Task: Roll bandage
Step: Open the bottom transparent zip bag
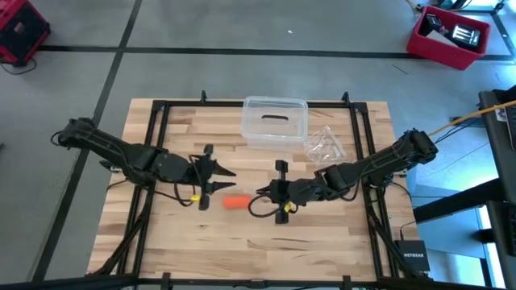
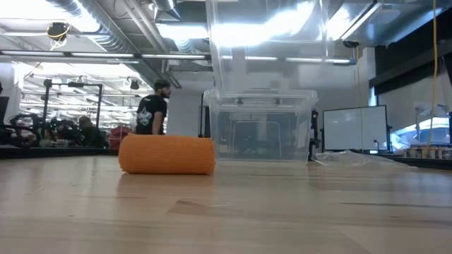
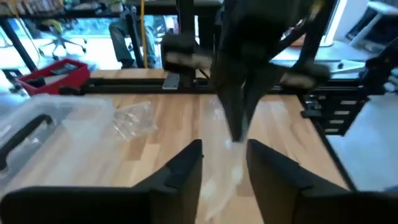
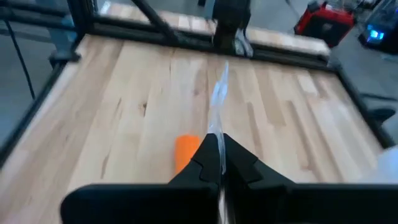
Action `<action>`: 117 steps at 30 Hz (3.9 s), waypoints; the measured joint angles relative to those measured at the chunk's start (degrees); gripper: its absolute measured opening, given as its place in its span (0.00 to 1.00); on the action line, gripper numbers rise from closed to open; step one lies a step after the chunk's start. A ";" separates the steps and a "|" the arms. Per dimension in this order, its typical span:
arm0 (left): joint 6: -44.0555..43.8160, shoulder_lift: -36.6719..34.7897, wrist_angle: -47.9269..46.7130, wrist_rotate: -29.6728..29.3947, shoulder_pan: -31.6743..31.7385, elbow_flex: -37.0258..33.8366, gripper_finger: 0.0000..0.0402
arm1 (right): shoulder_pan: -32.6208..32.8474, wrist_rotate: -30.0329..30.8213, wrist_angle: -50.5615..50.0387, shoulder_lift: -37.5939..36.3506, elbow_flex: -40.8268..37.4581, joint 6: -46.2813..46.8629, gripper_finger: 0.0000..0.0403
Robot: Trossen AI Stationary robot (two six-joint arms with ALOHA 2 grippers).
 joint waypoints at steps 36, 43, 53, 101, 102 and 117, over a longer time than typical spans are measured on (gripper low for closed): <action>3.77 10.41 21.39 -0.69 0.26 -8.94 0.03 | 0.99 -1.95 72.47 0.96 -32.45 -3.03 0.07; 2.09 7.21 9.61 -3.75 -1.99 -6.37 0.01 | 6.15 1.65 30.06 -8.49 -19.38 -1.72 0.23; 1.10 12.22 11.06 -3.68 -2.90 -4.55 0.00 | 2.58 3.88 -2.69 -4.58 4.21 5.75 0.32; -2.93 8.99 17.67 -4.16 -2.88 -4.48 0.32 | -0.15 0.52 -7.59 2.36 8.90 -2.57 0.01; -2.18 9.50 18.94 -4.16 -2.63 -4.46 0.33 | -0.15 0.50 -7.58 2.36 8.90 -2.57 0.01; 1.48 13.12 21.07 -4.14 -0.98 -4.50 0.21 | -0.15 0.14 -7.00 2.36 8.90 -2.43 0.00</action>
